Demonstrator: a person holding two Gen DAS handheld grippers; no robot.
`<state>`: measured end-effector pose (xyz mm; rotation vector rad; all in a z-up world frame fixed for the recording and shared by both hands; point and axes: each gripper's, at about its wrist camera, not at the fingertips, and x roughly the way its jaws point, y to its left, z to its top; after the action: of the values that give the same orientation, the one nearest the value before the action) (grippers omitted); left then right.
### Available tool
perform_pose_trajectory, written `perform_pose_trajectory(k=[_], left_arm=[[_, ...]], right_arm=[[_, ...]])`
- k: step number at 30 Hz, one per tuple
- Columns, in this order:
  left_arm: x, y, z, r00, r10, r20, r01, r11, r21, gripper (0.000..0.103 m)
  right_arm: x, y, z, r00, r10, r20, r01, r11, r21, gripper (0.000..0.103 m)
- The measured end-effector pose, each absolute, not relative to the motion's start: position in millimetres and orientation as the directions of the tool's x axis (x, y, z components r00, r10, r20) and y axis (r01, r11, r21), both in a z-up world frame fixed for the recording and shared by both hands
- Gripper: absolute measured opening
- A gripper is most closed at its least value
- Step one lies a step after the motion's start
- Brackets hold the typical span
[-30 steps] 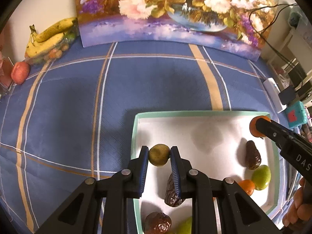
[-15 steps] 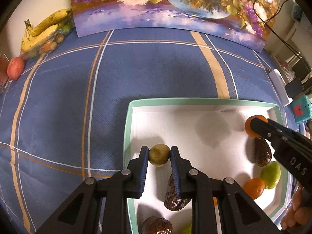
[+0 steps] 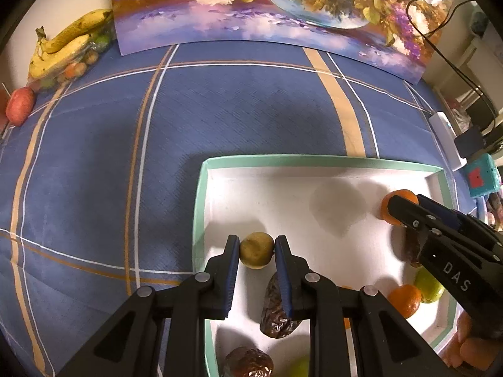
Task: Organize fruits
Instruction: 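Open the left tool to drop the tan fruit while the right tool releases the orange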
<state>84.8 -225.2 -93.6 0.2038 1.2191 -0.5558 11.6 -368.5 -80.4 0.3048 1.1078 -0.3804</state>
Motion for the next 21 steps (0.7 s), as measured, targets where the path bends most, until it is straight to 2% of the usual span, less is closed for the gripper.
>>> perform_pose_trajectory(k=[5, 7, 9, 17, 21], left_arm=[[86, -224, -94, 0.218, -0.301, -0.928, 0.507, 0.848, -0.156, 0.029], [86, -224, -93, 0.211, -0.304, -0.929, 0.508, 0.846, -0.162, 0.037], [86, -224, -92, 0.207, -0.312, -0.927, 0.509, 0.844, -0.17, 0.04], [82, -212, -79, 0.206, -0.335, -0.919, 0.506, 0.84, -0.193, 0.042], [81, -192, -71, 0.217, -0.347, -0.912, 0.481, 0.851, -0.209, 0.062]], right_arm=[[14, -366, -80, 0.384, -0.16, -0.909, 0.439, 0.898, 0.027, 0.038], [14, -365, -80, 0.377, -0.169, -0.911, 0.438, 0.899, 0.015, 0.038], [15, -364, -80, 0.37, -0.179, -0.912, 0.438, 0.899, 0.002, 0.038], [13, -360, -75, 0.363, -0.199, -0.91, 0.449, 0.893, -0.016, 0.038], [8, -355, -69, 0.367, -0.199, -0.909, 0.458, 0.889, -0.01, 0.039]])
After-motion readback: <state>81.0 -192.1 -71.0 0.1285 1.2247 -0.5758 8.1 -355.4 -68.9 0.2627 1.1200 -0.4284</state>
